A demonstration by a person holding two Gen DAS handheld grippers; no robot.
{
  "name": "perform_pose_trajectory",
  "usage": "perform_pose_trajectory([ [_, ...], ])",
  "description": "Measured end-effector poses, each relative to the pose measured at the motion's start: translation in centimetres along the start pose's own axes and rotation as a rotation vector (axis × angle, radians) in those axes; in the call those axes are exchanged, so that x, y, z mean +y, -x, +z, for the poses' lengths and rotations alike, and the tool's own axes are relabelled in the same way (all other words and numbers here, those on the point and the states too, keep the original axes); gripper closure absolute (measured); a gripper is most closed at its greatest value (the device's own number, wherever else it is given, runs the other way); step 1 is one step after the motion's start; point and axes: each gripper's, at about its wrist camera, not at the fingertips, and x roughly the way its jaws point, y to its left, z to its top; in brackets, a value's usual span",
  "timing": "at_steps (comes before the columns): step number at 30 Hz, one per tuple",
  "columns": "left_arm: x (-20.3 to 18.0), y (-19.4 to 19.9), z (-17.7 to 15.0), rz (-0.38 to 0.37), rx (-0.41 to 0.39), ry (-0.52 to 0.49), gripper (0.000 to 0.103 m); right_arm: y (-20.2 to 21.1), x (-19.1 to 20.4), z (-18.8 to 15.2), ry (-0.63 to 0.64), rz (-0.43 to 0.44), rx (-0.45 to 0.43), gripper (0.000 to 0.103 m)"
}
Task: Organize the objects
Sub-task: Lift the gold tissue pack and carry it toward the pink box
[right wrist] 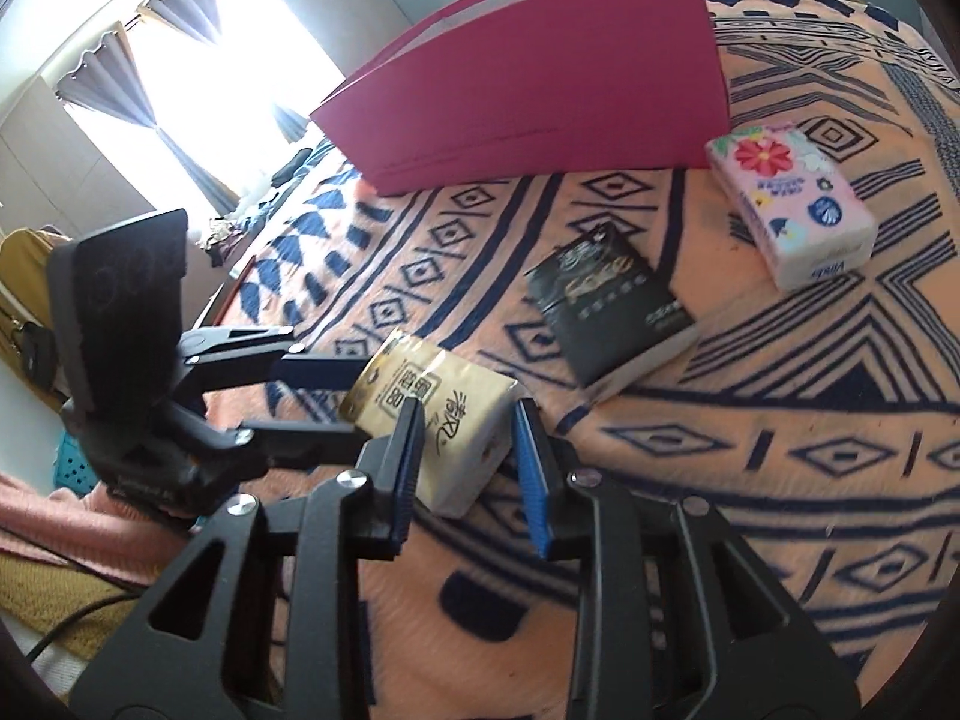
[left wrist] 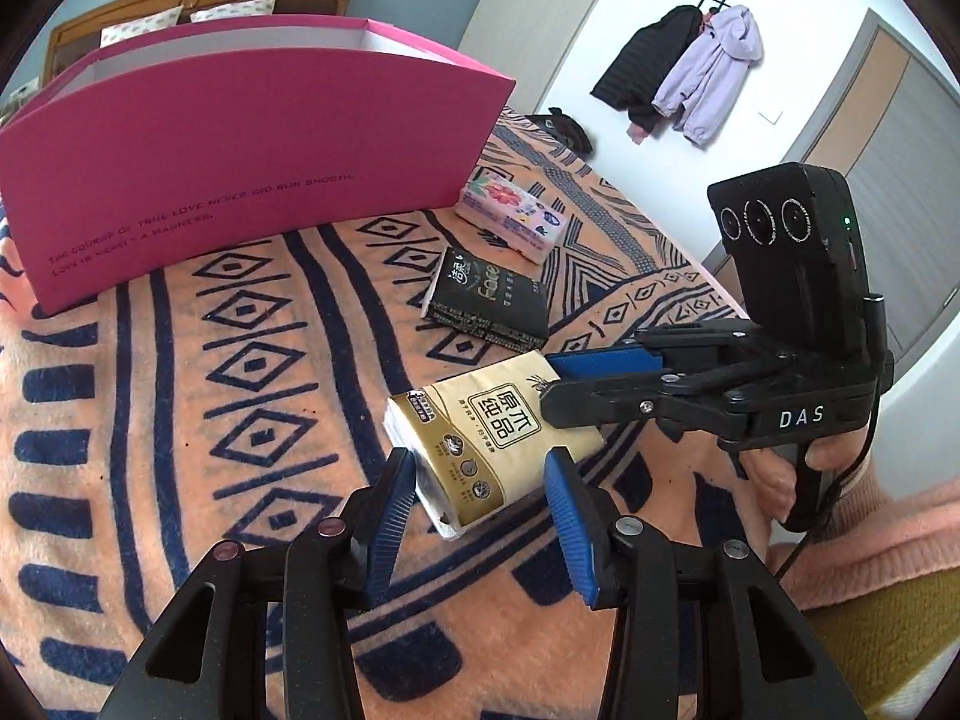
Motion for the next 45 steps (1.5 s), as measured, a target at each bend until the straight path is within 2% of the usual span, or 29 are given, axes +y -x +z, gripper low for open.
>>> perform_pose_trajectory([
  [10,-0.2,-0.1,0.2,0.005,-0.01,0.025,0.062,0.3,-0.9,-0.4,-0.022,0.031,0.0,0.067],
  [23,-1.5,1.5,3.5,0.025,-0.104,-0.01,0.062,3.4,1.3,2.3,0.074,-0.012,-0.118,0.067],
  [33,-1.7,2.1,5.0,0.04,-0.154,-0.008,0.062,4.5,1.4,3.5,0.088,-0.027,-0.162,0.067],
  [45,-1.6,2.5,5.8,0.051,-0.178,-0.007,0.062,5.5,1.9,4.8,0.113,-0.039,-0.2,0.067],
])
